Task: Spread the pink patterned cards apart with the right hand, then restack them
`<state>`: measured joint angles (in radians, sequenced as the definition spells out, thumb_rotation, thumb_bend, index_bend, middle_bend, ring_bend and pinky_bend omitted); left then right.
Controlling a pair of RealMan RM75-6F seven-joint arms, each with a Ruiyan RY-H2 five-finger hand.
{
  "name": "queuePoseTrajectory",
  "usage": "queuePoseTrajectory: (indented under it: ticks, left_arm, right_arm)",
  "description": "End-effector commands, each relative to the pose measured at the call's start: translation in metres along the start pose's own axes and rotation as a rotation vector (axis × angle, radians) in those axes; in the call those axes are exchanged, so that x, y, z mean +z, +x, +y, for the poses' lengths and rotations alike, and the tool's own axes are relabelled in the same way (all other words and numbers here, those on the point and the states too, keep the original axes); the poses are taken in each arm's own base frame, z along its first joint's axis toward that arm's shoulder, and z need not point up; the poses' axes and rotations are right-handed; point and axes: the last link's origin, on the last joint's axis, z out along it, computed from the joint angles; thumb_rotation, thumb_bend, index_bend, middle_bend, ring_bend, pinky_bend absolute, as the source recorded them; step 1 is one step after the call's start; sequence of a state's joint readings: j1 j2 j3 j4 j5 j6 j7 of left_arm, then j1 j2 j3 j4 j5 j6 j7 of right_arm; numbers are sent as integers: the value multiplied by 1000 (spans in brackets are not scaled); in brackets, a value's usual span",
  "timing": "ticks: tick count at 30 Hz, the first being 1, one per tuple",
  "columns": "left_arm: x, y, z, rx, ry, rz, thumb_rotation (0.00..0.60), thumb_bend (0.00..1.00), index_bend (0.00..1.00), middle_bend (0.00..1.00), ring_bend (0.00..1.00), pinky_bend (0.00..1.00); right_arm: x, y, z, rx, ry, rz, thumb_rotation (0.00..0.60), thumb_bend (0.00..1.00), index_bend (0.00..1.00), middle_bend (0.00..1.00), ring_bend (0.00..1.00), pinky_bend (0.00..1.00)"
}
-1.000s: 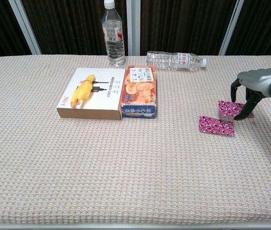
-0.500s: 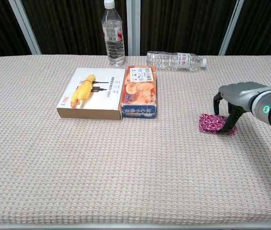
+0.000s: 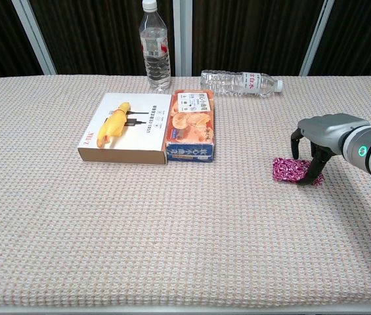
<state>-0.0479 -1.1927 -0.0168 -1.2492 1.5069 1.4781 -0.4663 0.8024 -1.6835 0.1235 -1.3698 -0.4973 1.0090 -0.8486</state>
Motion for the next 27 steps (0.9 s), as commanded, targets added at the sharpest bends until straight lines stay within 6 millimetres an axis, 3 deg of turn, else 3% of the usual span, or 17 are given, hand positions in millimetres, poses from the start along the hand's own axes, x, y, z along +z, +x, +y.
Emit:
queuePoseTrajectory:
  ticks: [1,6,15,21,23,27]
  left_arm:
    - [0,0,0,-1,0,0,600,32,212,223,94,267]
    - [0,0,0,-2,-1,0,600,31,212,223,94,267]
    - [1,1,1,0,-3,3,600,30,212,223,94,267]
    - [3,0,3,8,-8,3,600,30,213,223,94,267]
    - [4,0,5,12,-10,2,600,30,213,223,94,267]
    - [7,-1,10,25,-21,6,600,30,212,223,94,267]
  right_arm:
    - [0,0,1,-3,0,-4,467,21,404,1000,1000,1000]
    - [0,0,2,-1,-3,-5,424,7,385,1000,1000,1000]
    - [-3,11,8,23,-5,27,422,6,384,1000,1000,1000]
    - [-26,31,32,132,37,170,378,5,386,987,983,993]
    - [-36,34,52,145,37,225,343,2,384,922,921,974]
    - [-51,35,92,131,13,281,170,0,326,573,537,821]
